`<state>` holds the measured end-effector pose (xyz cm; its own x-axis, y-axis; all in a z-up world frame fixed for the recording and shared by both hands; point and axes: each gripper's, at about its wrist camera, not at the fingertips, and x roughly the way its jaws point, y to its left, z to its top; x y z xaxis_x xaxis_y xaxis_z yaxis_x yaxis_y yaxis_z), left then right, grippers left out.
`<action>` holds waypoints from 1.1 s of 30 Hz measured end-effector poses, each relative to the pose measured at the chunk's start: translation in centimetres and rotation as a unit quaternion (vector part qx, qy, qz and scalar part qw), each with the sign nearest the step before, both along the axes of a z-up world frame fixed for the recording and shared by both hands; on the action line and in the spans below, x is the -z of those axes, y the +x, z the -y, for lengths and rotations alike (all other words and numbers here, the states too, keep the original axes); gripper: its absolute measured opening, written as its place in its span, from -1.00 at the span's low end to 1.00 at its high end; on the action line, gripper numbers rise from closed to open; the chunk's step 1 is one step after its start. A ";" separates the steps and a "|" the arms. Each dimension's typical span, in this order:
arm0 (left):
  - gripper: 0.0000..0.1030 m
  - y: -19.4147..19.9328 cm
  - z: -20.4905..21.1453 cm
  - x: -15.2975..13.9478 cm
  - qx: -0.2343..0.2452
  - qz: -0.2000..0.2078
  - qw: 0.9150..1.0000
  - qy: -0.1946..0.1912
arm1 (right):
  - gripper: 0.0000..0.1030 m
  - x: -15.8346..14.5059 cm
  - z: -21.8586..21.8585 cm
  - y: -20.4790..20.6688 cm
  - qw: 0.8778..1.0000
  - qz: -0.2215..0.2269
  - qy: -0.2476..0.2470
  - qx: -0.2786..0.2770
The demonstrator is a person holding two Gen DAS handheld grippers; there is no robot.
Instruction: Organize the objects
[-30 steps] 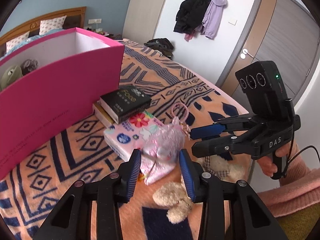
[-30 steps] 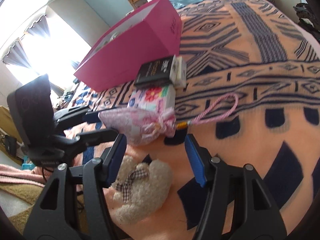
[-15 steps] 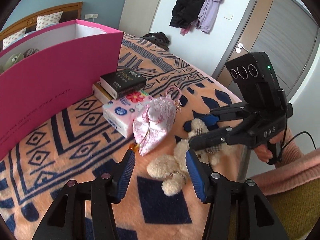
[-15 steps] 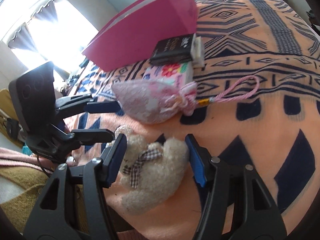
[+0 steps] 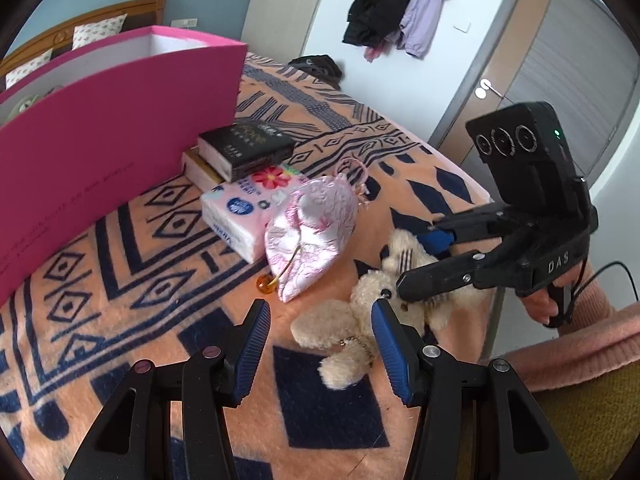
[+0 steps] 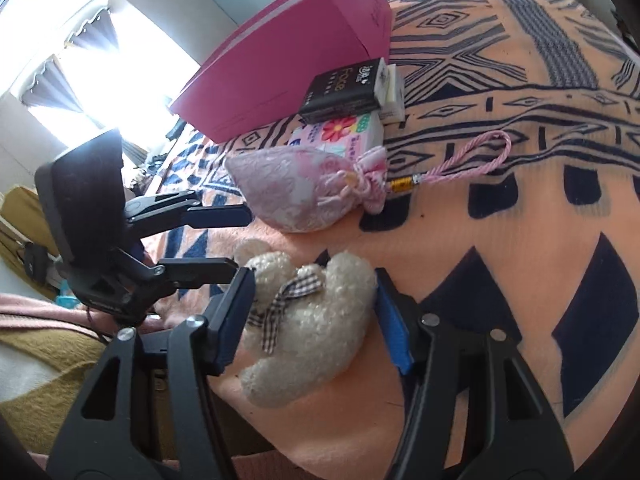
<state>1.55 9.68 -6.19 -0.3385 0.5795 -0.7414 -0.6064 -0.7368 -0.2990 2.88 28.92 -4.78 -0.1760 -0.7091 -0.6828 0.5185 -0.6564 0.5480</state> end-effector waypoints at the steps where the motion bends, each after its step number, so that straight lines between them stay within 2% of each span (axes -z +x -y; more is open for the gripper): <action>1: 0.04 0.0 0.4 -0.1 -0.005 0.003 1.000 0.005 | -0.17 0.0 0.1 0.1 1.000 0.000 -0.003 0.000; 2: 0.04 0.0 0.9 -0.3 -0.009 0.003 1.000 0.010 | -0.47 -0.2 0.2 0.1 1.000 -0.001 -0.007 -0.001; 4: 0.04 0.0 2.0 -0.9 -0.022 0.001 0.999 0.025 | -0.54 -0.7 0.4 0.0 1.000 -0.005 -0.022 -0.004; 7: 0.04 0.3 4.1 -1.9 -0.044 -0.008 0.998 0.039 | -0.57 -2.1 1.1 0.3 0.998 -0.018 -0.054 -0.018; 11: 0.04 1.0 7.2 -3.3 -0.080 -0.023 0.995 0.058 | -0.58 -4.0 4.0 0.3 0.995 -0.051 -0.069 -0.043; 14: 0.10 1.3 9.8 -4.5 -0.106 -0.034 0.990 0.084 | -0.58 -5.0 6.4 -0.8 0.993 -0.091 -0.065 -0.027; 17: 0.18 1.9 11.6 -4.9 -0.125 -0.044 0.986 0.104 | -0.58 -5.1 8.5 -3.1 0.992 -0.092 -0.084 -0.009; 19: 0.18 1.7 11.8 -4.5 -0.125 -0.032 0.985 0.112 | -0.58 -4.7 10.1 -4.5 0.993 -0.096 -0.065 0.013; 22: 0.17 0.7 10.3 -2.2 -0.118 0.008 0.988 0.101 | -0.58 -2.8 12.4 -6.1 0.997 -0.062 -0.054 0.015; 25: 0.06 -0.7 9.2 0.1 -0.119 0.044 0.988 0.088 | -0.53 -1.7 14.2 -5.8 0.998 -0.054 -0.015 -0.011; 29: 0.05 -1.6 9.7 1.1 -0.127 0.059 0.985 0.098 | -0.50 -1.7 14.7 -5.3 0.996 -0.048 0.038 -0.066; 31: 0.05 -2.0 10.0 1.2 -0.134 0.059 0.985 0.095 | -0.44 -1.8 15.0 -5.1 0.993 -0.051 0.063 -0.090; 33: 0.05 -2.4 10.1 1.4 -0.141 0.061 0.984 0.084 | -0.20 -2.1 15.3 -5.5 0.990 -0.067 0.077 -0.099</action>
